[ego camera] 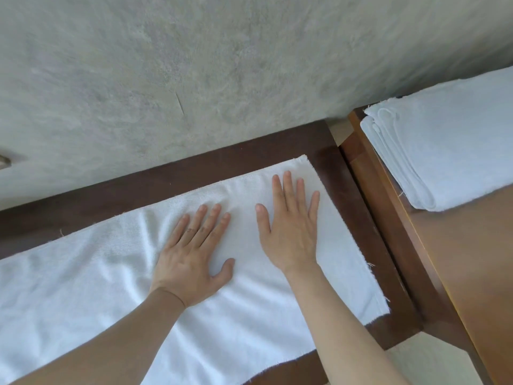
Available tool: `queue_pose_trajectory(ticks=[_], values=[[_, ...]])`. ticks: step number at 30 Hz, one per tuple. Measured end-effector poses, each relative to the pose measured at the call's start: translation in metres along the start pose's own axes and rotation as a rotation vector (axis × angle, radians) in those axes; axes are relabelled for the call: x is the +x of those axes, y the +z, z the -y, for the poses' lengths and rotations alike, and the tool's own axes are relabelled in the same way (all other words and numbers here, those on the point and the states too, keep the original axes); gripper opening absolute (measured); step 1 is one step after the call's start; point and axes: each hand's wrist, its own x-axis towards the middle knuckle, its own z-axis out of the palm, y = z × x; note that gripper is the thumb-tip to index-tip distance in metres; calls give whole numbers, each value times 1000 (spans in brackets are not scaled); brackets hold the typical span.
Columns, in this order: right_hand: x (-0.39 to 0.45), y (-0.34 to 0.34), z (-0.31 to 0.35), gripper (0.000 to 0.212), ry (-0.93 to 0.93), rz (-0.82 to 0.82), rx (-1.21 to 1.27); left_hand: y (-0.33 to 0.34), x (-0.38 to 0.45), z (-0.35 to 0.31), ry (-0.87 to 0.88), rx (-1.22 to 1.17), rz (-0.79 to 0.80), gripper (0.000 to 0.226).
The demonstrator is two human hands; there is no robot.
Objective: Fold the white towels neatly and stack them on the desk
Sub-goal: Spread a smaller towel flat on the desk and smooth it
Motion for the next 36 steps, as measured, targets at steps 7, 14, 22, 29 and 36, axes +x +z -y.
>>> queue_pose_trajectory(ticks=[7, 14, 22, 29, 36], values=[[-97, 31, -5, 62, -81, 28, -72, 2, -4, 0, 1, -5, -15, 82], [-99, 26, -66, 66, 322, -50, -112, 2, -4, 1, -9, 24, -6, 82], [-114, 34, -19, 65, 34, -18, -72, 3, -4, 1, -2, -7, -35, 82], [-131, 17, -97, 66, 374, -51, -92, 1, -4, -1, -7, -24, -42, 81], [-88, 15, -11, 69, 113, -90, 1, 0, -4, 0, -3, -20, -35, 83]])
